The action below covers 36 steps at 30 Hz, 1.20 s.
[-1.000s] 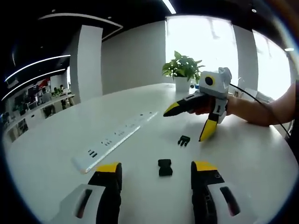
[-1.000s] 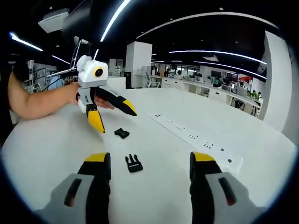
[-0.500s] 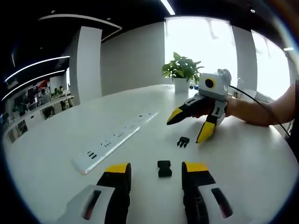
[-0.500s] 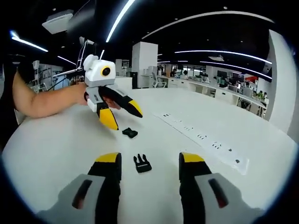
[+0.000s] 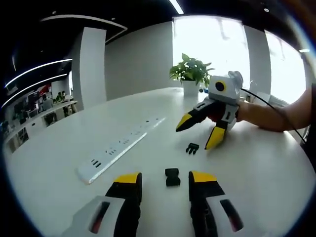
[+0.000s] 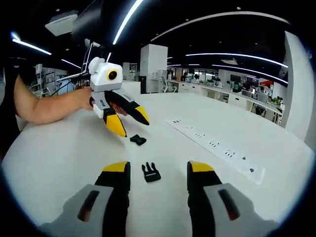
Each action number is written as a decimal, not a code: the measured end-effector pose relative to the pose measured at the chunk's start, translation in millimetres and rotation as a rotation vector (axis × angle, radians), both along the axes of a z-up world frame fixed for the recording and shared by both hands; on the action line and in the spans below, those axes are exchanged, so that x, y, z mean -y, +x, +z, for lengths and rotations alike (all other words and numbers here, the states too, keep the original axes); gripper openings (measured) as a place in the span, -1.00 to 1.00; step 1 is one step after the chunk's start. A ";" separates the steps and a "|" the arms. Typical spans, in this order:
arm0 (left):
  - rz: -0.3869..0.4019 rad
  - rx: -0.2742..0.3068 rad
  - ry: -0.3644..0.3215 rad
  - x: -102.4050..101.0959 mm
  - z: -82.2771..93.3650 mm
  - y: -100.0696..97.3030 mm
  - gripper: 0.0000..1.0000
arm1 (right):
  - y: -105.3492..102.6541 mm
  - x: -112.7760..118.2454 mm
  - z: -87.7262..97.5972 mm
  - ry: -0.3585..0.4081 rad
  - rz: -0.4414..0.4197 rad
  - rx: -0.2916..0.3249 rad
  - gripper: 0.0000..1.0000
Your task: Snap the two parts of the plastic buckle together until the buckle closes and remains connected.
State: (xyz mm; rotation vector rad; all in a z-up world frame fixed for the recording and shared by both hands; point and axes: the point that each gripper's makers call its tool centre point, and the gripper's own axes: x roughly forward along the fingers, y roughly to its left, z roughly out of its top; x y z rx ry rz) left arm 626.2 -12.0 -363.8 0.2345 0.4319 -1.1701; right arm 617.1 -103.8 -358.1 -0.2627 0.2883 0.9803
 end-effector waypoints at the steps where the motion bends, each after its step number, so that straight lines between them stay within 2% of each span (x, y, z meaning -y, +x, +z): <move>1: -0.001 0.000 -0.001 0.3 0.1 -0.3 -0.26 | -0.6 -0.7 -0.1 0.002 0.003 -0.003 -0.08; 12: -0.019 -0.005 0.020 1.5 -4.8 -3.4 -0.40 | -1.7 -3.4 -1.2 0.012 0.014 -0.012 -0.17; 16: -0.020 -0.009 0.020 2.3 -6.3 -4.0 -0.42 | -3.5 -4.5 0.3 0.016 0.025 -0.009 -0.29; 30: -0.036 -0.019 0.032 4.3 -9.7 -9.2 -0.50 | -5.7 -3.7 -4.6 0.001 0.028 -0.023 -0.36; 36: -0.036 -0.018 0.037 4.4 -11.0 -9.9 -0.53 | -9.0 -5.2 -6.8 -0.012 0.048 -0.020 -0.51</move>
